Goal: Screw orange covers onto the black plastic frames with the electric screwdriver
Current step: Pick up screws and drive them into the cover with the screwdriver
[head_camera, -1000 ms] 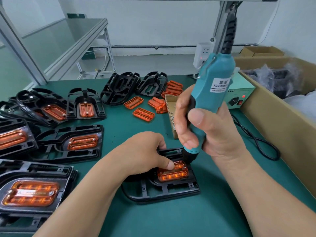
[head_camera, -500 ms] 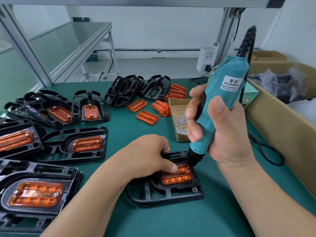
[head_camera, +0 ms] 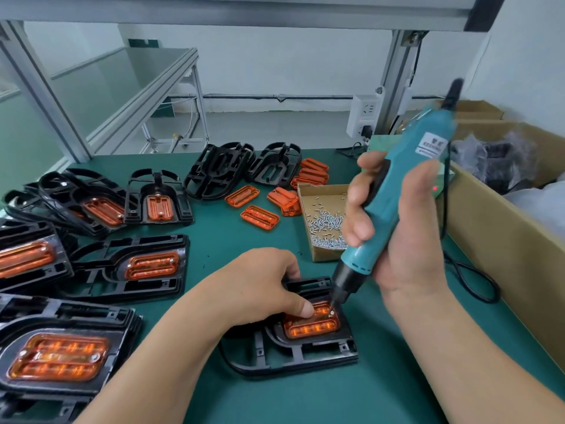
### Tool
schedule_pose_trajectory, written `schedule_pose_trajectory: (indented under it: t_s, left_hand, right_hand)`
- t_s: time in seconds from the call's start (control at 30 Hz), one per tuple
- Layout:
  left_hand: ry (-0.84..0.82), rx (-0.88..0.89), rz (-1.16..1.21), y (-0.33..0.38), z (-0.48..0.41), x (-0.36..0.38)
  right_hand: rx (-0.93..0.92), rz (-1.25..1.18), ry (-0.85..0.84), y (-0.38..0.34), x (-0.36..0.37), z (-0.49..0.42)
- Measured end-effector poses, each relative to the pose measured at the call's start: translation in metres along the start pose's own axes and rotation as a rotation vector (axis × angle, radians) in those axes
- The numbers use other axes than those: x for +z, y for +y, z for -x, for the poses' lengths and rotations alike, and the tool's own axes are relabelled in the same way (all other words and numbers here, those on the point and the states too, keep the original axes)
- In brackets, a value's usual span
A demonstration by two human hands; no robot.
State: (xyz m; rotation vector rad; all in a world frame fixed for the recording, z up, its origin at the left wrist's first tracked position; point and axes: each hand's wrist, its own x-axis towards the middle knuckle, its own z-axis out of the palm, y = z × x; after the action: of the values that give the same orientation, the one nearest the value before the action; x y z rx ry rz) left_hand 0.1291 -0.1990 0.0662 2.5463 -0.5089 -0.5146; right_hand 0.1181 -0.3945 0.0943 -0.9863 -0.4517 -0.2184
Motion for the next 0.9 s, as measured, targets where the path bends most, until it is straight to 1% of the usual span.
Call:
schedule_pose_trajectory:
  t_s: [0.07, 0.13, 0.23, 0.3, 0.37, 0.43, 0.5, 0.57, 0.63, 0.77, 0.9]
  left_hand:
    - [-0.012, 0.005, 0.011, -0.002, 0.0, -0.002]
    - [-0.019, 0.007, 0.05, -0.003, 0.001, -0.005]
    - [0.041, 0.012, 0.159, -0.004, 0.001, -0.007]
    - [0.153, -0.007, 0.309, -0.006, -0.001, -0.007]
    - [0.219, -0.018, 0.506, -0.007, -0.003, -0.008]
    - [0.221, -0.003, 0.705, -0.008, -0.004, -0.011]
    - [0.211, 0.022, 0.838, -0.007, -0.004, -0.011]
    - [0.215, 0.026, 0.868, -0.007, -0.005, -0.01]
    - [0.215, 0.021, 0.846, -0.007, -0.005, -0.008]
    - [0.182, 0.012, 0.88, -0.004, -0.004, -0.008]
    - [0.211, 0.013, 0.863, -0.001, -0.003, -0.008]
  right_hand:
    - [0.09, -0.085, 0.13, 0.007, -0.005, -0.003]
    - [0.147, -0.108, 0.235, 0.014, -0.009, -0.006]
    - [0.193, -0.108, 0.312, 0.022, -0.012, -0.01]
    - [0.215, -0.113, 0.338, 0.026, -0.013, -0.011]
    - [0.231, -0.114, 0.356, 0.029, -0.013, -0.012]
    - [0.24, -0.114, 0.372, 0.03, -0.013, -0.012]
    - [0.245, -0.113, 0.385, 0.031, -0.013, -0.013]
    - [0.244, -0.116, 0.393, 0.031, -0.014, -0.012]
    - [0.243, -0.116, 0.393, 0.031, -0.014, -0.012]
    - [0.252, -0.12, 0.385, 0.032, -0.014, -0.012]
    - [0.259, -0.106, 0.359, 0.034, -0.013, -0.012]
